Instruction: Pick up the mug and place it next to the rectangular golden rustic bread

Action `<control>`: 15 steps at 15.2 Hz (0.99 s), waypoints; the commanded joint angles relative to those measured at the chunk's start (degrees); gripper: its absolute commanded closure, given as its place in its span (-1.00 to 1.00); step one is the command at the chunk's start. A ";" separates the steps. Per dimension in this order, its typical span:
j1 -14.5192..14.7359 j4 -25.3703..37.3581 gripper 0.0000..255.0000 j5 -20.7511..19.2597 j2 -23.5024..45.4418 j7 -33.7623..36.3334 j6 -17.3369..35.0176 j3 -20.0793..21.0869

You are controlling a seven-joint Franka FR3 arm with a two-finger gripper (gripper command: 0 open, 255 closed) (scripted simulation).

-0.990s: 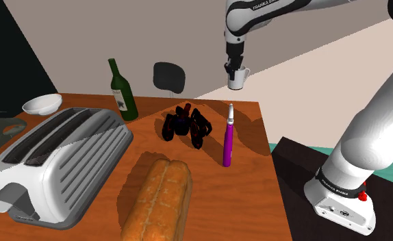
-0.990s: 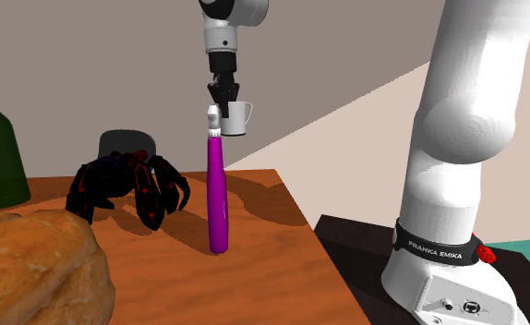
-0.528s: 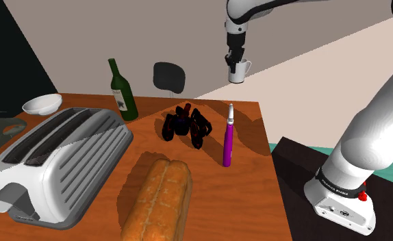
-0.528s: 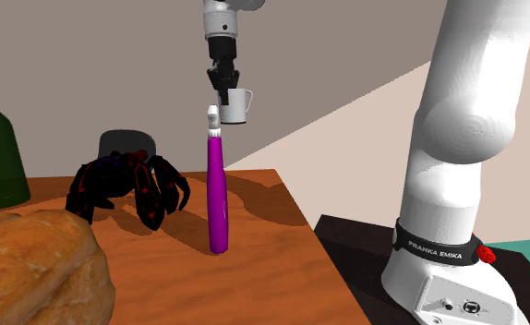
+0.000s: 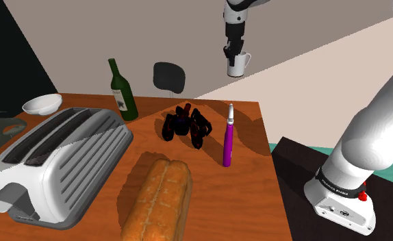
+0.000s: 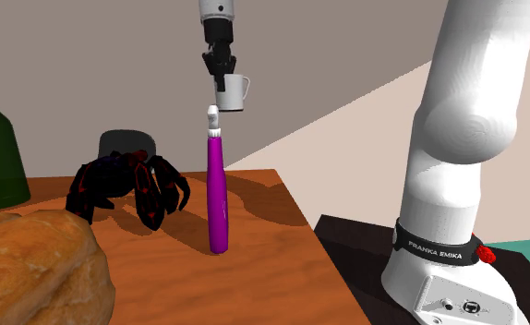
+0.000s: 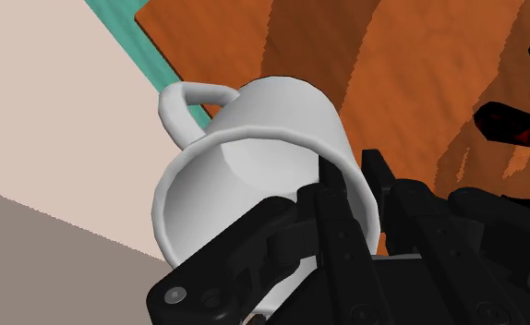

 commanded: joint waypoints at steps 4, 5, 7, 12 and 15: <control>2.93 -2.05 1.00 0.38 -1.79 6.61 -0.18 3.74; 3.52 -2.21 1.00 0.50 -1.96 7.97 -0.27 4.54; 4.72 -2.32 1.00 0.74 -2.11 10.70 -0.49 6.14; 7.73 -1.45 1.00 1.30 -1.47 17.57 -1.13 10.15; 9.55 -0.13 1.00 1.51 -0.38 21.73 -1.59 12.54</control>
